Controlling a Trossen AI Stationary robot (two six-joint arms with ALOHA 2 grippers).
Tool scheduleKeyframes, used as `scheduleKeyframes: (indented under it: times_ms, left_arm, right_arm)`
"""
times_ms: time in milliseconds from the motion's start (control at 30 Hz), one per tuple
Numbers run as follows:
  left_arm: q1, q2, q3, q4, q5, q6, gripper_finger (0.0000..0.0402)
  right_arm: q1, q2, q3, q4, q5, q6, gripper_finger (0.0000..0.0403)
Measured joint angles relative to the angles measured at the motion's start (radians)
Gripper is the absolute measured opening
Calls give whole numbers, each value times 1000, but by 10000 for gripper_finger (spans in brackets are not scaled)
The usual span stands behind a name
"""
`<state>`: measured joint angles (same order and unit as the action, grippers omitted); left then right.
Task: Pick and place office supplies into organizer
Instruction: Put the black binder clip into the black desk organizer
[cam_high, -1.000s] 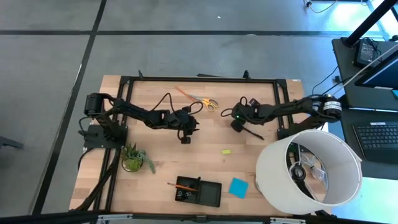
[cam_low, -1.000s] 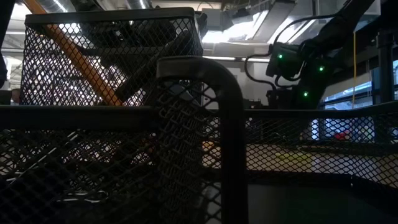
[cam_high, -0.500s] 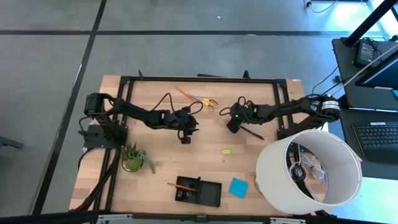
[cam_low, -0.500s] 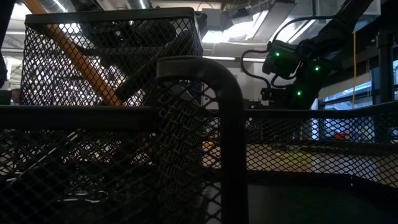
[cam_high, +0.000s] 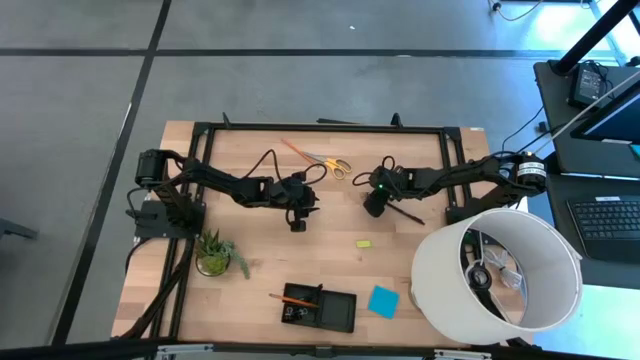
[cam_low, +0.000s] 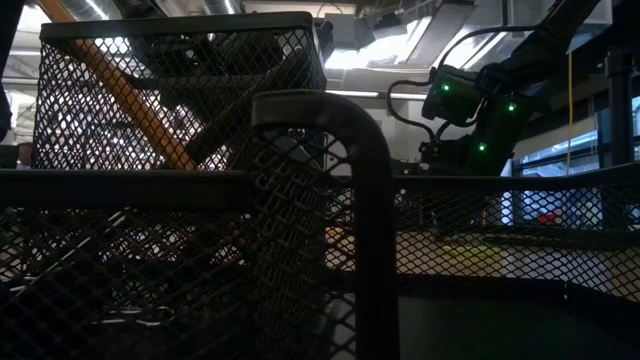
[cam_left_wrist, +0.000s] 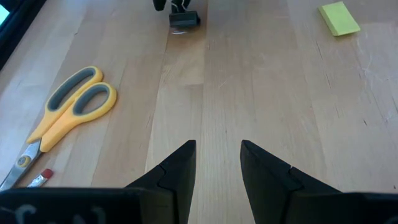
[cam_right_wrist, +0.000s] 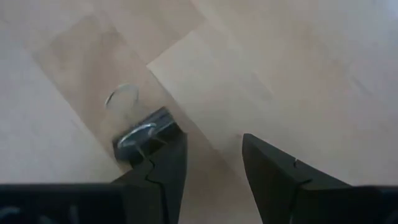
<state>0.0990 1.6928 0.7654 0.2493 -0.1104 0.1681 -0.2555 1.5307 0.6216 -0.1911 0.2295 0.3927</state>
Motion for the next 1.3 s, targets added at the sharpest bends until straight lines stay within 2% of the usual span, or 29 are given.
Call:
scheduleKeyframes:
  times_ms: [500, 833, 967, 1167, 1300]
  left_arm:
    - [0, 0, 0, -5, 0, 0, 120]
    - [0, 0, 0, -7, 0, 0, 120]
    - [0, 0, 0, -7, 0, 0, 120]
    - [0, 0, 0, -7, 0, -1, 120]
    - [0, 0, 0, -7, 0, -1, 120]
  right_arm:
    - [63, 0, 0, 71, -24, 7, 157]
    - [67, 0, 0, 133, -15, -318, 157]
    - [67, 0, 0, 156, -54, -432, 157]
    - [52, 0, 0, 188, -125, -502, 157]
    - [44, 0, 0, 208, -136, -504, 157]
